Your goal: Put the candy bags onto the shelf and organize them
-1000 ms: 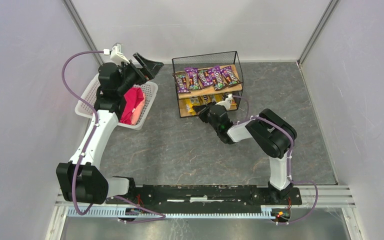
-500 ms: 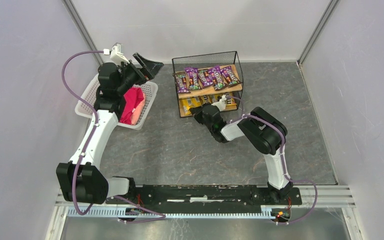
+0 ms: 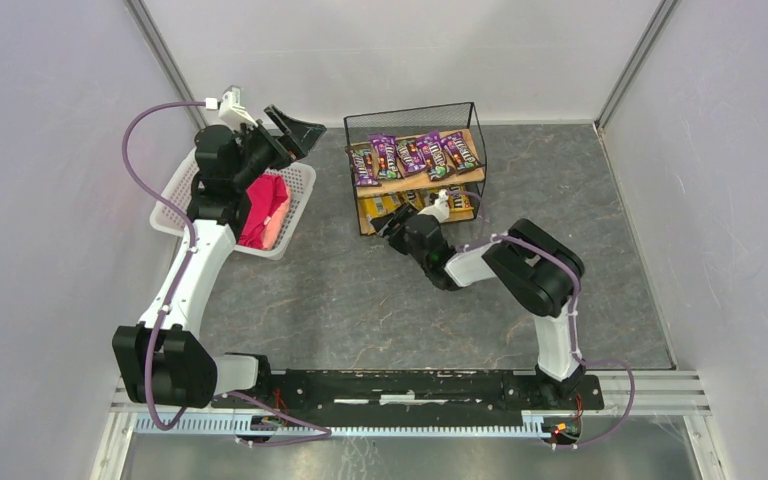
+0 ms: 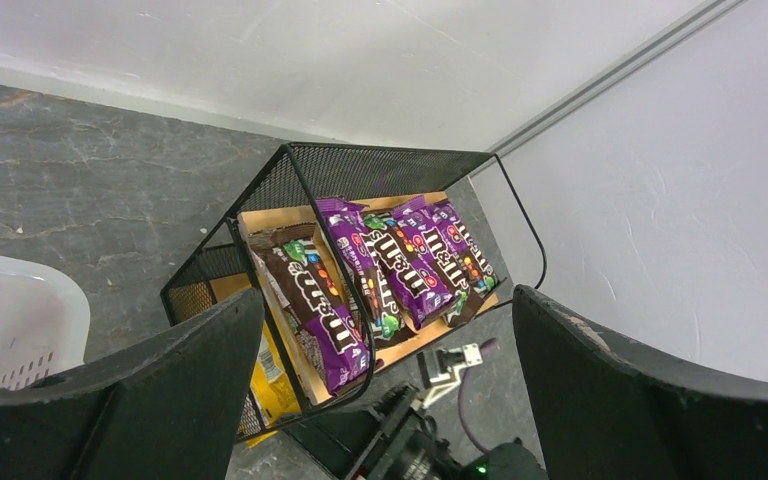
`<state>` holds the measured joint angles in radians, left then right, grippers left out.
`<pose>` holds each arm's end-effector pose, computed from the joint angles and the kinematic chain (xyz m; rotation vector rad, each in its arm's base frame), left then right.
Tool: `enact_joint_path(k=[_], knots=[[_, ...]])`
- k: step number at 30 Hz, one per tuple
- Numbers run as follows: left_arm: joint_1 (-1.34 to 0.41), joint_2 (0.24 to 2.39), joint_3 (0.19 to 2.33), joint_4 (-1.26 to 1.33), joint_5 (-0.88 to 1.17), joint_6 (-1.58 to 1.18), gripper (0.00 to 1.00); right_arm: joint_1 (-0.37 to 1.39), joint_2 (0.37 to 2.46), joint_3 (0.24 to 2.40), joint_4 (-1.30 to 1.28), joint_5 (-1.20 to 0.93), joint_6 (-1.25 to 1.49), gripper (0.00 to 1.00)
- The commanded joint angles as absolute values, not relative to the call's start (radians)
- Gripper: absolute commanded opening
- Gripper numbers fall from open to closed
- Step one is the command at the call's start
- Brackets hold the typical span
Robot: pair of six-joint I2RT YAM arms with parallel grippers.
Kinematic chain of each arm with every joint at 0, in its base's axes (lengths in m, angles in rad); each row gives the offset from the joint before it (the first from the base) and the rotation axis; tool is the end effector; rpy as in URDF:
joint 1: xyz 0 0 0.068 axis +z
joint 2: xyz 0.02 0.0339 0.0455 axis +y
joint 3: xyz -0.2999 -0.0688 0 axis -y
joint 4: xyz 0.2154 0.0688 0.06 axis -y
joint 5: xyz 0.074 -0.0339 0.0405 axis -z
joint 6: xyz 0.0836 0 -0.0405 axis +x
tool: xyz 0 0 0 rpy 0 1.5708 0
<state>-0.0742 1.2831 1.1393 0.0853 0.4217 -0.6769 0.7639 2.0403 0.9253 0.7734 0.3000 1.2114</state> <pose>0.3033 -0.0569 0.4208 -0.1738 1.6957 -0.9107 0.3416 0.2930 0.1624 0.6611 1.9301 1.0263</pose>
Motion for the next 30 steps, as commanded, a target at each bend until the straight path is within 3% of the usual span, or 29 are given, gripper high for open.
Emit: enact_joint_path(k=[1, 3, 10, 15, 16, 21, 30], knots=[[-0.069, 1.273, 1.154, 0.13, 0.44, -0.696, 1.0, 0.762, 1.888, 0.825, 0.721, 0.276, 1.101, 0.72], [-0.069, 1.274, 1.153, 0.13, 0.438, -0.696, 1.0, 0.756, 1.827, 0.753, 0.701, 0.253, 1.073, 0.76], [-0.069, 1.269, 1.153, 0.128, 0.433, -0.688, 1.0, 0.713, 1.525, 0.563, 0.569, 0.175, 0.793, 0.77], [-0.075, 1.256, 1.157, 0.123, 0.425, -0.678, 1.0, 0.705, 1.193, 0.51, 0.284, 0.236, 0.468, 0.98], [-0.079, 1.254, 1.158, 0.121, 0.426, -0.674, 1.0, 0.703, 1.11, 0.511, 0.223, 0.246, 0.408, 0.98], [-0.11, 1.24, 1.165, 0.116, 0.422, -0.642, 1.0, 0.701, 0.81, 0.623, -0.08, 0.273, 0.192, 0.98], [-0.286, 1.113, 1.166, 0.076, 0.272, -0.439, 1.0, 0.7, 0.582, 0.907, -0.394, 0.301, 0.079, 0.98]])
